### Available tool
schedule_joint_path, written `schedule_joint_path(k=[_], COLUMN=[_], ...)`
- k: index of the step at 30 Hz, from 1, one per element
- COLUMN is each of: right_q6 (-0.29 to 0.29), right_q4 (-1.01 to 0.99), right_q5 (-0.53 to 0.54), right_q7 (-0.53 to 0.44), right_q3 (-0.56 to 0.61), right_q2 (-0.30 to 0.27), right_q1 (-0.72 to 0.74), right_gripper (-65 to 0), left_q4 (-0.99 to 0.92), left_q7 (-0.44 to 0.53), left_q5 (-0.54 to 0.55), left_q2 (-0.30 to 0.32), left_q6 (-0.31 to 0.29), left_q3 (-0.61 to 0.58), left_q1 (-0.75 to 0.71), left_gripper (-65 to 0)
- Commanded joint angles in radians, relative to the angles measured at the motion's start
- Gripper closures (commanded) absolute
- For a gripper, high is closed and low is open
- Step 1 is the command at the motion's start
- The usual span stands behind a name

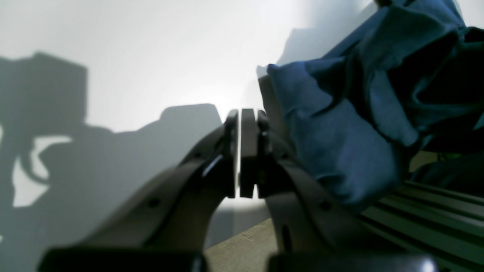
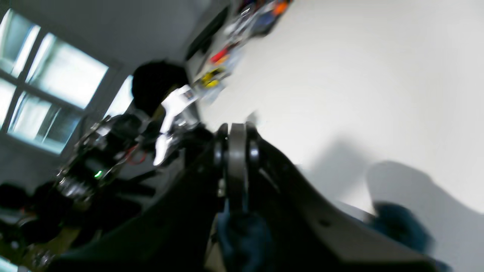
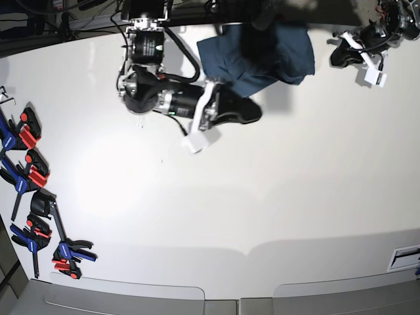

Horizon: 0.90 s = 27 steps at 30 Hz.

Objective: Fold the T-shirt properly

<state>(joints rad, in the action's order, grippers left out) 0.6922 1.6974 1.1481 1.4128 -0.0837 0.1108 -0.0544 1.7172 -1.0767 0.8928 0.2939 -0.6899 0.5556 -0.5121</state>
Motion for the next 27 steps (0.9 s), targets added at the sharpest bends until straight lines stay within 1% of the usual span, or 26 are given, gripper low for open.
schedule_joint_path(k=[1, 5, 10, 13, 16, 20, 27], right_q6=[0.006, 0.006, 0.006, 0.006, 0.006, 0.006, 0.006], right_q4=[0.021, 0.021, 0.021, 0.024, 0.040, 0.054, 0.054], right_q5=[0.029, 0.025, -0.095, -0.156, -0.177, -0.176, -0.170], right_q7=[-0.017, -0.017, -0.017, -0.017, -0.017, -0.017, -0.017], right_q3=[-0.011, -0.013, 0.083, 0.154, 0.229, 0.347, 0.594], right_q2=[0.005, 0.005, 0.005, 0.006, 0.006, 0.011, 0.013], right_q1=[0.008, -0.030, -0.101, -0.127, -0.141, -0.157, -0.158], right_gripper=[0.0, 0.0, 0.0, 0.0, 0.0, 0.0, 0.0], left_q4=[0.017, 0.017, 0.017, 0.017, 0.017, 0.017, 0.017], left_q7=[0.019, 0.029, 0.031, 0.031, 0.031, 0.031, 0.040], left_q5=[0.024, 0.024, 0.024, 0.024, 0.024, 0.024, 0.024], left_q2=[0.011, 0.011, 0.011, 0.011, 0.011, 0.011, 0.011], left_q6=[-0.008, -0.008, -0.008, -0.008, -0.008, -0.008, -0.008], left_q3=[0.005, 0.005, 0.005, 0.005, 0.005, 0.005, 0.005], left_q1=[-0.003, -0.003, -0.003, -0.003, -0.003, -0.003, -0.003], left_gripper=[0.0, 0.0, 0.0, 0.0, 0.0, 0.0, 0.0])
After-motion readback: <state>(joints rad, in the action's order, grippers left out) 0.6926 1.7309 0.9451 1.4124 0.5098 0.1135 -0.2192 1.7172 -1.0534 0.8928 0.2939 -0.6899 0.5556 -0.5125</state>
